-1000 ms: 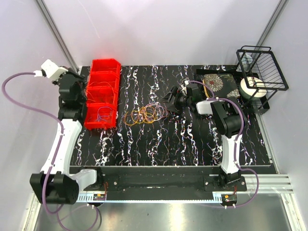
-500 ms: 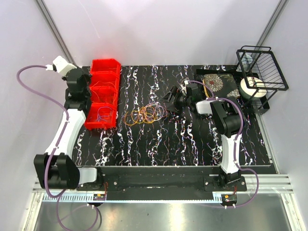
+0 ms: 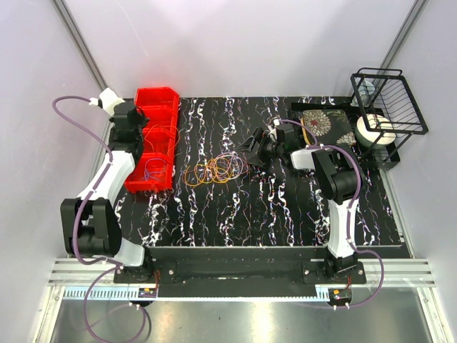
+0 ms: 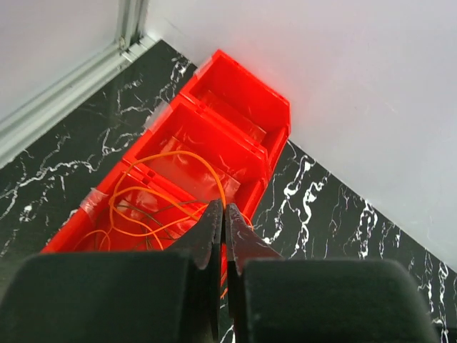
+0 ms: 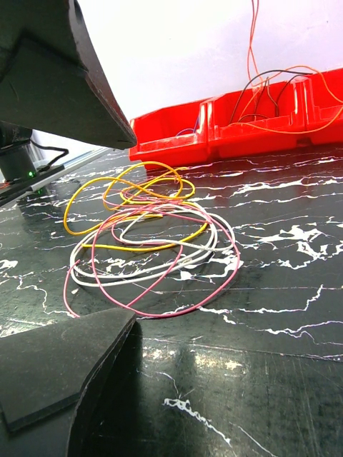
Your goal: Untangle the cables
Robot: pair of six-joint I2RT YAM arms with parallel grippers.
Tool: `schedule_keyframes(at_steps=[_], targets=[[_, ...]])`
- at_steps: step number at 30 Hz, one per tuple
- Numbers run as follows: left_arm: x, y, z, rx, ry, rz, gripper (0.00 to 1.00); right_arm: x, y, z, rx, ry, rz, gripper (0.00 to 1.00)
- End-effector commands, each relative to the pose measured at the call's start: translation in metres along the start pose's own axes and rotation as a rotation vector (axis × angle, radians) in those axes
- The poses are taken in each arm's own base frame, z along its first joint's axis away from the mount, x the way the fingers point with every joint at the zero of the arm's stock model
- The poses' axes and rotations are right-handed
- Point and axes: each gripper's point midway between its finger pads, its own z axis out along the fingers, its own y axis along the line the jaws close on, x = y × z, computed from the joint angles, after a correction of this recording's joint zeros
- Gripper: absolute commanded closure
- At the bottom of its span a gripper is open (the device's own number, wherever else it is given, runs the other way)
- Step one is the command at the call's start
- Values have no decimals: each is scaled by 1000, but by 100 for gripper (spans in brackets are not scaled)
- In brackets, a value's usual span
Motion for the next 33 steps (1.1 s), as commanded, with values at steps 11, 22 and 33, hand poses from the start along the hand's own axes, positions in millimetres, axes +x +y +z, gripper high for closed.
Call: schedule_keyframes(at_steps=[11, 22, 33], targets=[[75, 21, 23, -90, 186, -93, 100, 18, -28, 6, 71, 42, 44, 0], [97, 13, 22, -44, 280, -105, 55, 18, -26, 4, 72, 43, 36, 0], [57, 0, -28, -32, 378, -36, 1, 16, -12, -4, 61, 25, -3, 0]])
